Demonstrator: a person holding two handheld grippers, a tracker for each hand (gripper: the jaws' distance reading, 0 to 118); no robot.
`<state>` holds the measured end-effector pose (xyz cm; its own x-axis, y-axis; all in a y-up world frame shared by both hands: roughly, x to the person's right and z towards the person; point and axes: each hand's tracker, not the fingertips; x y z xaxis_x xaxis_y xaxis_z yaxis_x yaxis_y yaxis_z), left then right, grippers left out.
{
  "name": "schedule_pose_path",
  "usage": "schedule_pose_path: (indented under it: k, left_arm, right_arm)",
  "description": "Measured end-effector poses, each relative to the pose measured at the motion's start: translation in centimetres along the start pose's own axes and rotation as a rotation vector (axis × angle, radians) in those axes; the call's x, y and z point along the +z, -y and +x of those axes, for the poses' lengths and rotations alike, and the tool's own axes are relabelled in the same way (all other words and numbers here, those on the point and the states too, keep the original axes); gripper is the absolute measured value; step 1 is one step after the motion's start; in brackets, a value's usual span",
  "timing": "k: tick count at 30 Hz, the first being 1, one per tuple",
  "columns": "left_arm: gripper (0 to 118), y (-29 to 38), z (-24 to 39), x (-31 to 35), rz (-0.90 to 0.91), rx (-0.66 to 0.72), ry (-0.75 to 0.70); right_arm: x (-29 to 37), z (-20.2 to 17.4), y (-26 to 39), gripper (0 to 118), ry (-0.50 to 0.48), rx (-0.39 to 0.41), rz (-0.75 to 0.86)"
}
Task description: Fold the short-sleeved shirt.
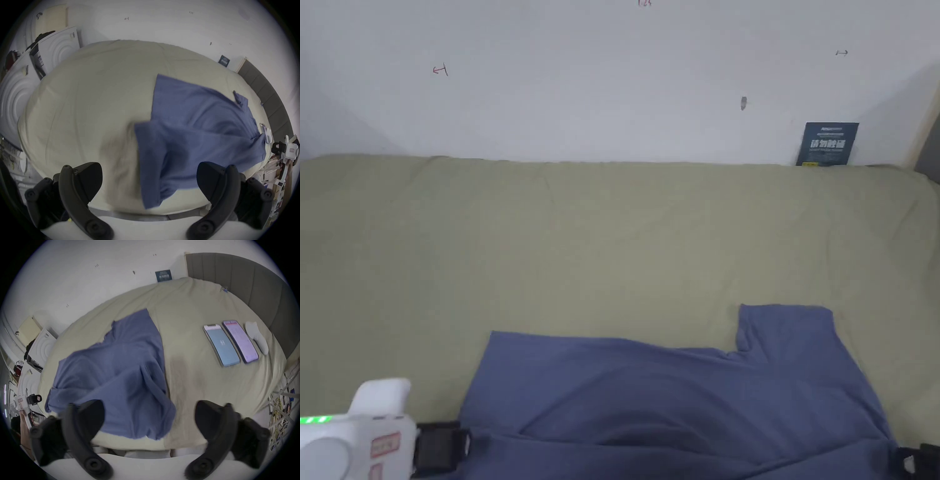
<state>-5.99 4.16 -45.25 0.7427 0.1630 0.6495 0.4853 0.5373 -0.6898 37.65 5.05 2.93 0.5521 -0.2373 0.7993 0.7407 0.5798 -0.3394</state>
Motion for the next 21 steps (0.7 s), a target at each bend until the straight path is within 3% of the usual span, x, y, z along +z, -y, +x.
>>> schedule_pose_path:
  k: [1,2,4,7,8,9,10,15,16,19,20,21]
  left_arm:
    - [1,-1.3,0.5,-0.9,-0.002,-0.008,-0.011]
    - [1,-2.2,1.3,-2.3,0.023,-0.025,-0.035]
    - [1,-4.7,2.2,-4.7,0.029,-0.069,-0.075]
    - [2,-8.0,2.8,-8.5,0.012,-0.045,-0.019]
    - [18,-10.3,2.9,-9.5,0.025,-0.049,-0.045]
    - [81,-11.0,2.9,-10.4,0.019,-0.048,-0.067]
    - [118,-11.8,2.8,-12.2,-0.031,-0.049,-0.091]
    - [116,-17.7,2.3,-13.0,-0.074,-0.063,-0.108]
    - [116,-15.1,2.3,-17.0,-0.075,-0.065,-0.112]
    - [111,-14.7,2.0,-19.1,-0.116,-0.091,-0.135]
    - [105,-14.6,1.5,-19.7,-0.119,-0.089,-0.128]
    - [79,-14.7,1.3,-19.6,-0.098,-0.083,-0.121]
  right_arm:
    - [-0.8,-0.9,-0.7,10,0.008,0.024,-0.002]
    - [-1.8,-1.6,-1.4,1,0.052,0.043,0.012]
    - [-3.0,-2.2,-2.6,0,0.028,0.034,0.013]
    - [-4.4,-3.3,-4.0,0,0.017,0.055,-0.009]
    - [-5.3,-3.6,-4.7,0,0.028,0.084,-0.022]
    - [-5.6,-3.7,-5.1,0,0.029,0.086,-0.024]
    - [-6.2,-3.7,-5.6,0,0.026,0.090,-0.027]
    - [-8.6,-3.4,-7.2,0,0.052,0.096,-0.060]
    - [-9.1,-3.3,-7.5,0,0.061,0.102,-0.065]
    - [-10.6,-3.3,-8.2,0,0.069,0.112,-0.092]
    - [-10.8,-3.1,-8.4,0,0.069,0.111,-0.095]
    - [-11.0,-2.3,-8.8,0,0.066,0.106,-0.103]
